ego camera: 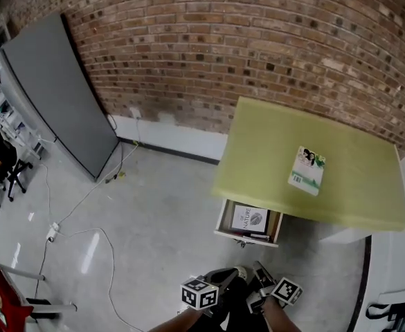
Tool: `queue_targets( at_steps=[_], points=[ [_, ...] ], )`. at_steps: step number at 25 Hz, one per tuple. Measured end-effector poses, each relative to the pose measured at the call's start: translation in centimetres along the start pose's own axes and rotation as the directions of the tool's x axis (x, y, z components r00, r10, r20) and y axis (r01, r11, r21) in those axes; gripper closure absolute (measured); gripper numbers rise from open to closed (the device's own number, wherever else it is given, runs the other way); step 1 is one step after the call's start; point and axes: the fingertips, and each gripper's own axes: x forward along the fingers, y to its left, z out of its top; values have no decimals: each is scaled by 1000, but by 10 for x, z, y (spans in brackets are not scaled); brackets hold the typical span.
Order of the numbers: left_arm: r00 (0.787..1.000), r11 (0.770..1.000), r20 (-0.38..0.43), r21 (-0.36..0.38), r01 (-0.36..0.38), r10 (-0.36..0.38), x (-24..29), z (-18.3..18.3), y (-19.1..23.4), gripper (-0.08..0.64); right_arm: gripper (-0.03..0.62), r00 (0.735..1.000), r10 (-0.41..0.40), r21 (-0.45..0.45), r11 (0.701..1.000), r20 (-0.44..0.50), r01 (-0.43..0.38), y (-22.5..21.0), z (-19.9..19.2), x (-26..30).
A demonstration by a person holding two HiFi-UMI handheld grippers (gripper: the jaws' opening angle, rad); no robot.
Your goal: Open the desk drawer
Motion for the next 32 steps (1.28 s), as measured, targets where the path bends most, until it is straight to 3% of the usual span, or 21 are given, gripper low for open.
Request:
queue_targets(
  at_steps=[3,6,9,13,16,21,25,28,32],
  points=[
    [999,999,32,33,-12,11,-14,13,-11,551,572,999,49,-108,993,-17,-50,36,1,-7],
    [997,998,75,64,-21,16,-24,26,-23,551,572,998,60,-252,965,-36,-68,64,-4,-11],
    [995,990,102,136,-25,11,-30,38,-39,551,572,999,51,-388,920,-5,-49,86,-4,-14],
    [997,973,81,230,-4,-15,-34,37,-60,551,572,999,39,-551,834,37,-12,106,-6,-28],
    [998,964,63,267,7,-25,-36,37,-64,551,572,998,7,-574,819,56,27,102,-14,-40],
    [999,956,46,294,9,-23,-41,32,-64,551,578,987,-157,-643,755,16,130,70,-41,-58],
    [999,956,29,293,5,-14,-43,27,-59,551,580,991,-133,-639,762,-4,100,73,-45,-59],
    [999,960,40,280,-10,-1,-45,29,-55,551,580,991,-131,-666,741,-22,83,77,-50,-55],
    [999,962,47,273,-11,-2,-47,29,-56,551,580,991,-119,-673,738,-64,45,80,-57,-51]
  ],
)
